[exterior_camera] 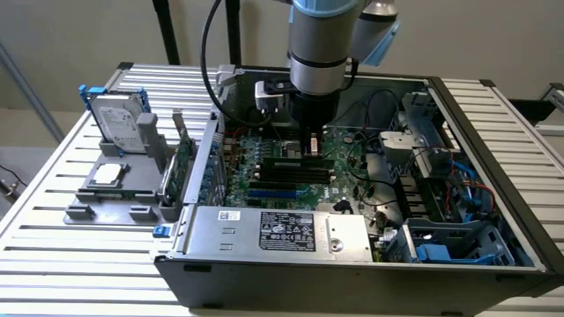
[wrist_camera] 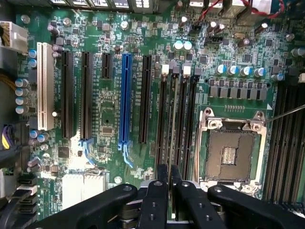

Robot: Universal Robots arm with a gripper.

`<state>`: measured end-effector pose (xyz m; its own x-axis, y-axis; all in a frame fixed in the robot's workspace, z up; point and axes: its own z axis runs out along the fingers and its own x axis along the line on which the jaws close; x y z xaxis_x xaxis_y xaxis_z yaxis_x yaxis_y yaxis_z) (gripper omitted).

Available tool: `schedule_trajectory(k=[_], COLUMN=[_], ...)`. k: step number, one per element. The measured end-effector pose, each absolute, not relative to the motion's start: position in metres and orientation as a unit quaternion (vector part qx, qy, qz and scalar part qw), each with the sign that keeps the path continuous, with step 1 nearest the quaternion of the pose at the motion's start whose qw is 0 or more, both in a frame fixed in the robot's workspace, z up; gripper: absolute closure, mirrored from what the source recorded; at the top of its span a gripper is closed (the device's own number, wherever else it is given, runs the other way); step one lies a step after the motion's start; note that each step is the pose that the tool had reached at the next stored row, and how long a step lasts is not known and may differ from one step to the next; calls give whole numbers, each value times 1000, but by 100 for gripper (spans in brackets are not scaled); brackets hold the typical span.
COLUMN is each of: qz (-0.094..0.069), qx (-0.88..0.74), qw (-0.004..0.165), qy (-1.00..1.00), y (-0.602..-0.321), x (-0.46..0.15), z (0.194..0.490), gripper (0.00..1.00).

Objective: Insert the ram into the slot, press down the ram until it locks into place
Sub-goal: 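Insert the ram into the slot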

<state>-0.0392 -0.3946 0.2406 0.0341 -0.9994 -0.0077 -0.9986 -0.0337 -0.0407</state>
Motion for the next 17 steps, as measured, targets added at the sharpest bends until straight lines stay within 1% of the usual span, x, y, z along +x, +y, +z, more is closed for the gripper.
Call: schedule_trajectory(k=[7, 14, 17], qz=[-13, -7, -8], qx=[-719, -720, -720], qw=[13, 5, 3], qy=[695, 694, 694], y=[-395, -395, -395], x=[-39, -39, -39], z=[237, 235, 234], gripper=[86, 86, 86])
